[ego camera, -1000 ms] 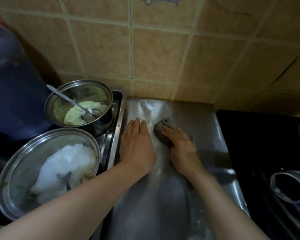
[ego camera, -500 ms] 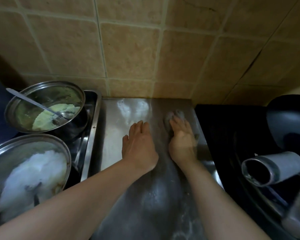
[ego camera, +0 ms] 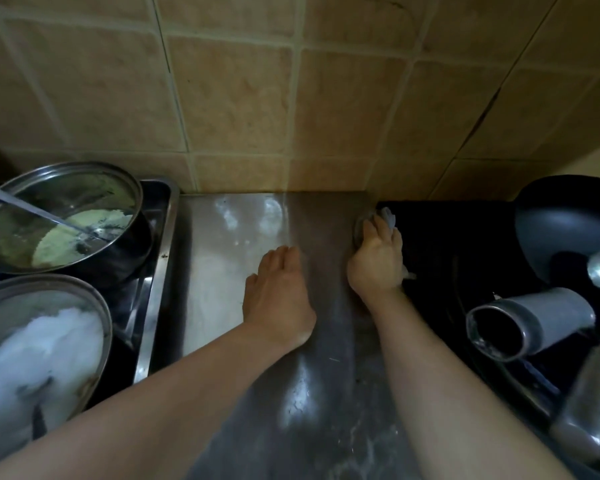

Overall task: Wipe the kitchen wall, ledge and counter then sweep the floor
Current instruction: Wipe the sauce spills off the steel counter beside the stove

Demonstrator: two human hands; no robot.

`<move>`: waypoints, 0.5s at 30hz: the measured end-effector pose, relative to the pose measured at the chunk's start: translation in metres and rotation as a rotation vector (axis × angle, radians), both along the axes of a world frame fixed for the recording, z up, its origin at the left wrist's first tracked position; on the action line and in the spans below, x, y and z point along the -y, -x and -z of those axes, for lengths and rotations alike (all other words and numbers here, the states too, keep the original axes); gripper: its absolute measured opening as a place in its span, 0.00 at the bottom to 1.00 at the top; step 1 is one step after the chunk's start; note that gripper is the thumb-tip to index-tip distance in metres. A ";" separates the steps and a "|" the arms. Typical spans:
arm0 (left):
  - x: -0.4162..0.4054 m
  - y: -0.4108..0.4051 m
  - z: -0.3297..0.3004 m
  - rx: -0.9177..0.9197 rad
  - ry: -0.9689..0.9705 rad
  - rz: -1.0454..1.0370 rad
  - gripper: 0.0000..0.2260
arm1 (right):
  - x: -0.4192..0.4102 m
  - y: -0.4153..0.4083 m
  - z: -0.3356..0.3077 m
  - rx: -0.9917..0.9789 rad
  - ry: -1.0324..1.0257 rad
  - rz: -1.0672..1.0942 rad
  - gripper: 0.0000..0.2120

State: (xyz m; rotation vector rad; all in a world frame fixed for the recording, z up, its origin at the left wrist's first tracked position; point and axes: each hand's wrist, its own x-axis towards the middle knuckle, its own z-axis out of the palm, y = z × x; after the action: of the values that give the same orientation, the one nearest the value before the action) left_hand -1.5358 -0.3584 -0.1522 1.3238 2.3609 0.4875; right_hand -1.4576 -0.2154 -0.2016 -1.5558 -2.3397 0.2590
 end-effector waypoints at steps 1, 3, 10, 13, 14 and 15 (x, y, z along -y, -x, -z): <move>0.000 0.000 0.001 -0.003 0.001 0.003 0.31 | -0.004 0.001 -0.003 0.008 0.018 -0.004 0.24; 0.003 -0.002 0.003 0.002 0.012 0.008 0.33 | 0.001 -0.003 -0.005 0.028 0.065 0.019 0.25; 0.018 -0.015 -0.004 0.014 -0.022 0.042 0.33 | 0.064 -0.051 0.022 0.008 -0.113 0.137 0.22; 0.027 -0.022 -0.004 0.028 -0.023 0.074 0.32 | 0.088 -0.063 0.026 -0.014 -0.106 0.140 0.23; 0.030 -0.025 -0.003 0.032 -0.025 0.084 0.31 | 0.085 -0.063 0.025 -0.031 -0.119 0.129 0.23; 0.032 -0.026 -0.002 0.036 -0.029 0.089 0.30 | 0.080 -0.060 0.021 -0.035 -0.149 0.132 0.23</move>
State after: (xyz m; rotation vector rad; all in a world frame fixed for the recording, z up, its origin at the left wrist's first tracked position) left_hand -1.5099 -0.3902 -0.1498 1.4145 2.2624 0.5162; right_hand -1.3976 -0.2954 -0.2230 -1.6099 -2.1655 0.0779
